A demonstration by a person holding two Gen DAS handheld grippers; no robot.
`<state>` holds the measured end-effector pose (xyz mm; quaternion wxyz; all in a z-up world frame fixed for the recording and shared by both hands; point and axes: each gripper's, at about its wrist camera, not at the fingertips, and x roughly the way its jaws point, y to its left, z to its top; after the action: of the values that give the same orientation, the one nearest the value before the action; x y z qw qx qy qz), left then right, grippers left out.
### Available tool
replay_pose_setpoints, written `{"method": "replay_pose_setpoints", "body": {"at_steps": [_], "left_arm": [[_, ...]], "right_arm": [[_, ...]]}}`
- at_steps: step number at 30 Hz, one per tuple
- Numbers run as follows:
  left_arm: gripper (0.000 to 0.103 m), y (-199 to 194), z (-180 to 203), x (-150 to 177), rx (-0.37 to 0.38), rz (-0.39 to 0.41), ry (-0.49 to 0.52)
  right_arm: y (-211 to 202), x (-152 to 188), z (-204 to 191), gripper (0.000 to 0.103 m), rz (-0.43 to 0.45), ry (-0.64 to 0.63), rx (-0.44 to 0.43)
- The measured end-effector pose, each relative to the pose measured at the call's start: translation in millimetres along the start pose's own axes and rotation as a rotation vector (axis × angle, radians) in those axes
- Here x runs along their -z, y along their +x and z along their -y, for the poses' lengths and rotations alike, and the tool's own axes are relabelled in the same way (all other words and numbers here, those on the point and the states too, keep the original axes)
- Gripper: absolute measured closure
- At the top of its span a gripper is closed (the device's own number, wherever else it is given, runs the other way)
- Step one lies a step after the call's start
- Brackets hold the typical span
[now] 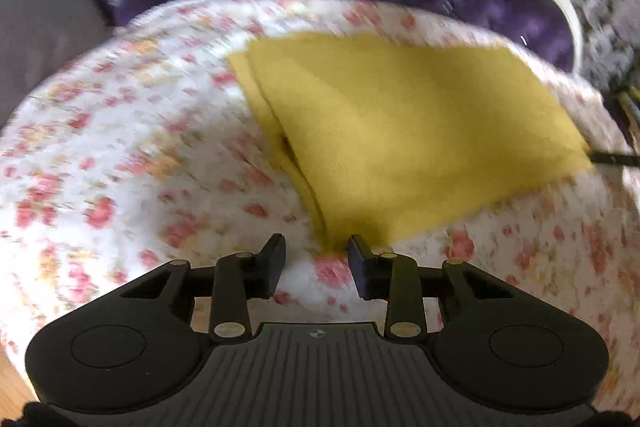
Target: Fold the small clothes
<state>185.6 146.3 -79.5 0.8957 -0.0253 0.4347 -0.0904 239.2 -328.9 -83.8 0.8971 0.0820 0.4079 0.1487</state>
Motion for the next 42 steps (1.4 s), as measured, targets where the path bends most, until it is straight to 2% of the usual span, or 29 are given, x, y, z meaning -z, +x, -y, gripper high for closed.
{"method": "replay_pose_setpoints", "body": {"at_steps": [1, 2, 3, 4, 5, 7, 8, 9, 11, 14, 19, 22, 23, 27, 30, 34, 37, 40, 41, 42], "left_arm": [[0.066, -6.4, -0.3, -5.3, -0.008, 0.033, -0.018], [0.057, -12.0, 0.6, -12.1, -0.011, 0.067, -0.039], [0.046, -15.6, 2.7, -21.3, -0.005, 0.101, -0.061], [0.042, -16.8, 6.4, -30.2, 0.005, 0.129, -0.076], [0.038, -15.3, 13.1, -41.7, 0.014, 0.152, -0.085], [0.034, -7.3, 32.0, -61.1, 0.014, 0.175, -0.065], [0.029, -0.6, 43.5, -70.9, 0.012, 0.184, -0.042], [0.026, 8.0, 55.5, -79.9, 0.007, 0.193, -0.023], [0.026, 28.8, 78.0, -93.4, 0.003, 0.201, -0.001], [0.026, 63.9, 104.5, -106.8, 0.019, 0.158, 0.026], [0.026, 104.9, 120.6, -115.4, 0.012, 0.099, 0.004], [0.025, 128.3, 116.8, -116.2, -0.015, 0.055, -0.008], [0.018, 132.1, 116.6, -115.8, -0.027, 0.069, 0.002], [0.005, 139.4, 123.9, -118.7, -0.044, 0.061, 0.05], [0.002, 142.1, 129.7, -117.3, -0.059, 0.064, 0.074], [0.002, 142.3, 130.2, -116.7, -0.063, 0.072, 0.071], [0.002, 143.4, 130.5, -118.5, -0.064, 0.065, 0.067], [0.002, 144.7, 129.9, -119.9, -0.067, 0.062, 0.061], [0.002, 145.1, 130.5, -120.4, -0.07, 0.06, 0.061], [0.001, 145.4, 130.6, -120.6, -0.073, 0.06, 0.062]], "right_arm": [[-4.2, -2.1, 0.0, 0.081, 0.026, 0.002, -0.001], [-7.6, -5.1, 0.5, 0.07, 0.048, 0.007, 0.0], [-9.7, -8.5, 0.3, 0.048, 0.072, 0.008, 0.006], [-10.5, -12.0, -0.6, 0.039, 0.095, 0.003, 0.015], [-9.0, -16.5, -2.2, 0.024, 0.109, -0.006, 0.016], [-2.8, -24.2, -6.7, 0.024, 0.118, -0.018, 0.019], [1.4, -27.7, -8.9, 0.021, 0.119, -0.021, 0.023], [6.3, -30.8, -10.2, 0.013, 0.117, -0.022, 0.025], [16.2, -35.6, -11.0, 0.008, 0.112, -0.02, 0.008], [27.6, -40.1, -5.5, 0.005, 0.094, 0.003, -0.02], [44.8, -43.5, 11.2, 0.002, 0.064, 0.057, -0.055], [57.3, -44.0, 23.5, 0.002, 0.032, 0.108, -0.134], [61.1, -43.0, 28.2, 0.001, 0.027, 0.133, -0.165], [69.4, -44.7, 44.0, 0.0, 0.054, 0.204, -0.306], [81.2, -51.2, 53.5, 0.0, 0.063, 0.27, -0.401], [93.2, -61.5, 57.7, 0.0, 0.073, 0.294, -0.465], [95.9, -65.7, 59.1, 0.0, 0.065, 0.336, -0.471], [95.9, -66.7, 54.9, 0.0, 0.038, 0.307, -0.466], [95.1, -66.2, 52.0, 0.002, 0.032, 0.284, -0.459], [94.4, -66.4, 49.0, 0.013, 0.027, 0.265, -0.438]]}}
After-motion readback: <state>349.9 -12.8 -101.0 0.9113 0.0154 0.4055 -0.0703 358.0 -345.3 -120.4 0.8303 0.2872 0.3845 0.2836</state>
